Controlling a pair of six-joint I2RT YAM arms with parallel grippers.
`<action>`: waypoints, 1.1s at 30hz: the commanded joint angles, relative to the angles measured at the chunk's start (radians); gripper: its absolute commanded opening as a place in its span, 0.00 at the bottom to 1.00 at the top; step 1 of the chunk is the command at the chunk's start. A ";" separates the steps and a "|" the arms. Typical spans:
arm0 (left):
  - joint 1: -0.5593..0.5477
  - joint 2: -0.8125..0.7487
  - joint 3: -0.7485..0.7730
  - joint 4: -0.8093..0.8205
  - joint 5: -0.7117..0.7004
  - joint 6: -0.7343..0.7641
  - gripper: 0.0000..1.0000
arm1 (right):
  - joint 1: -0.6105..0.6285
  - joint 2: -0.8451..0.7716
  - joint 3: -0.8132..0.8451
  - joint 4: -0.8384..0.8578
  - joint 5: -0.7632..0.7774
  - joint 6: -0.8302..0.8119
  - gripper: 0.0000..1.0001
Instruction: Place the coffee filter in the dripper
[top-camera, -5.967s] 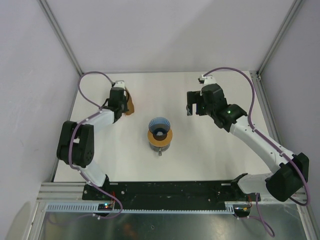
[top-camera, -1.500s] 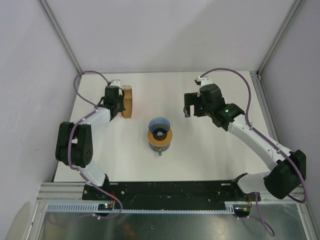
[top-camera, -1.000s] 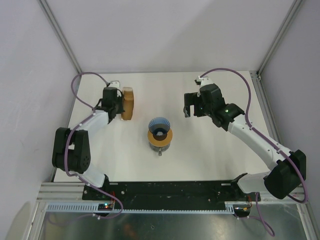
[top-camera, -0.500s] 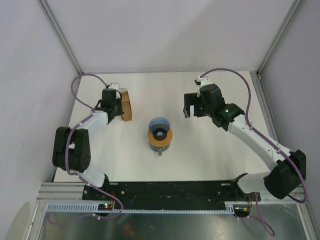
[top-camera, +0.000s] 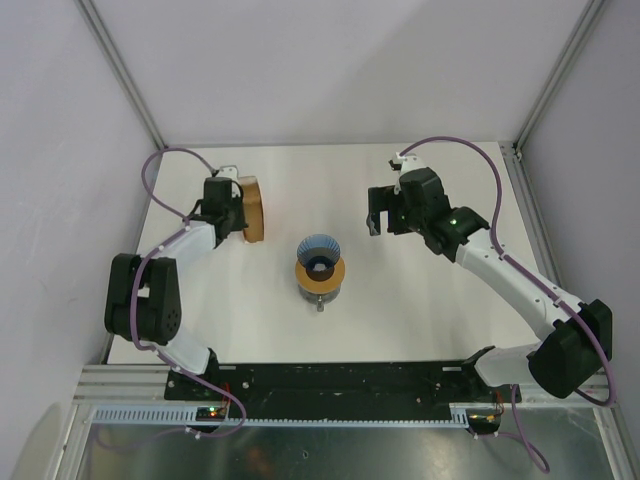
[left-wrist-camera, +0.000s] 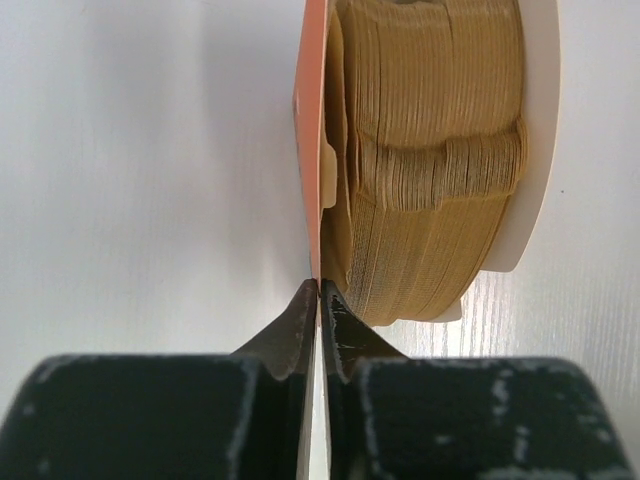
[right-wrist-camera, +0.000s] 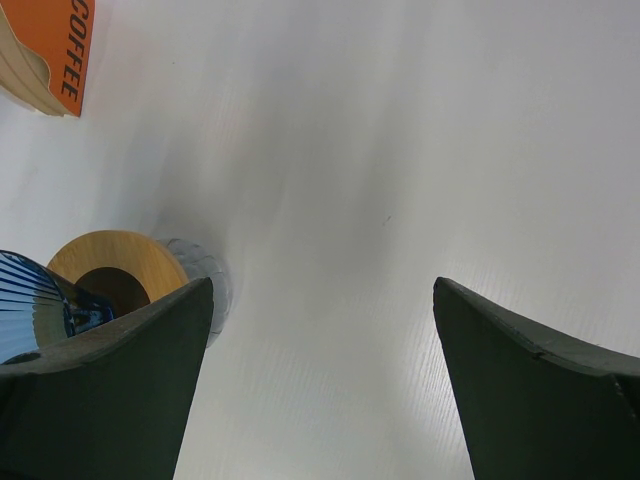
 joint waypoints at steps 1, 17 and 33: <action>0.006 -0.022 0.008 0.016 0.013 -0.004 0.03 | -0.001 -0.011 0.001 0.011 -0.001 -0.005 0.95; 0.024 -0.009 0.010 -0.015 0.046 -0.021 0.08 | 0.000 -0.012 0.001 0.011 -0.002 -0.006 0.95; 0.033 -0.018 0.004 -0.019 0.093 -0.014 0.00 | -0.001 -0.012 0.001 0.017 -0.002 -0.009 0.96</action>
